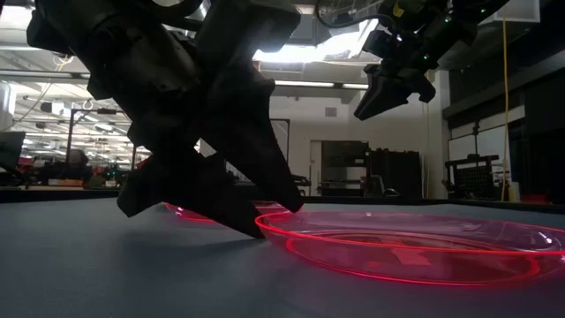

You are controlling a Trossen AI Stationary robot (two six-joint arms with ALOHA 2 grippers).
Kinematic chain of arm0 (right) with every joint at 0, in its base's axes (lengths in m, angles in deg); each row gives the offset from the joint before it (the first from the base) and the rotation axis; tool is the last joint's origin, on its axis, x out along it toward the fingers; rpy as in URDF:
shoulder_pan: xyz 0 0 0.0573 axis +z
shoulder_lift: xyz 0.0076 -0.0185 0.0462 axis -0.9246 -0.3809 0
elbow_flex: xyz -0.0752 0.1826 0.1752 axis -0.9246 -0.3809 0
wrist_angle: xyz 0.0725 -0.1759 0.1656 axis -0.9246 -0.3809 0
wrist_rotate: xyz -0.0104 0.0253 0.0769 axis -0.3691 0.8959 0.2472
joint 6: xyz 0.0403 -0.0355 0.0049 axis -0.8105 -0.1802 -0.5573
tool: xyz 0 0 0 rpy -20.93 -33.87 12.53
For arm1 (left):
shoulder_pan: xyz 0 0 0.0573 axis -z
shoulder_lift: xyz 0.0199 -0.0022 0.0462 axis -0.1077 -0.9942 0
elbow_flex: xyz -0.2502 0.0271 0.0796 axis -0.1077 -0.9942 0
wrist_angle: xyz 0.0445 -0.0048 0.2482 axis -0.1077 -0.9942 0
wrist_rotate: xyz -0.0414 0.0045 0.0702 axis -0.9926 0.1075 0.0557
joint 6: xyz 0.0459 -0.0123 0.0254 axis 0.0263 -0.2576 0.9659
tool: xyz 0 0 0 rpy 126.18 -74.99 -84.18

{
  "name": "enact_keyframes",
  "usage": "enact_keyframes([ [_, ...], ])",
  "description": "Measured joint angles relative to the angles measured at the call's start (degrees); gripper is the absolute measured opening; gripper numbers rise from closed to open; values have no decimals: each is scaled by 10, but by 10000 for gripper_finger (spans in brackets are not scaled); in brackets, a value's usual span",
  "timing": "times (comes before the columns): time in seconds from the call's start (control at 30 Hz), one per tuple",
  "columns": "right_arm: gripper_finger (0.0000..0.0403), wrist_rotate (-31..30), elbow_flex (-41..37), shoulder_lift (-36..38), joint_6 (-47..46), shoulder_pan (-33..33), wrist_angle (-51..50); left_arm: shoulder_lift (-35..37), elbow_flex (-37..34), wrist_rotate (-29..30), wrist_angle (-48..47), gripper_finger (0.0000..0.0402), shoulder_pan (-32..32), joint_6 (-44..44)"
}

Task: Stack plastic plates
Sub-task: Stack the bottom pink plate on the blue plate

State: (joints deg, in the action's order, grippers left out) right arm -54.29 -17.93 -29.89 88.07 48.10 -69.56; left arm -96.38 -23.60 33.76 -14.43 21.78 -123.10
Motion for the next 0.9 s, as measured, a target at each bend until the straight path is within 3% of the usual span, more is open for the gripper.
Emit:
enact_keyframes([
  [0.9,92,0,0,0,0,0,0,0,0,-29,9,160,-11,-66],
])
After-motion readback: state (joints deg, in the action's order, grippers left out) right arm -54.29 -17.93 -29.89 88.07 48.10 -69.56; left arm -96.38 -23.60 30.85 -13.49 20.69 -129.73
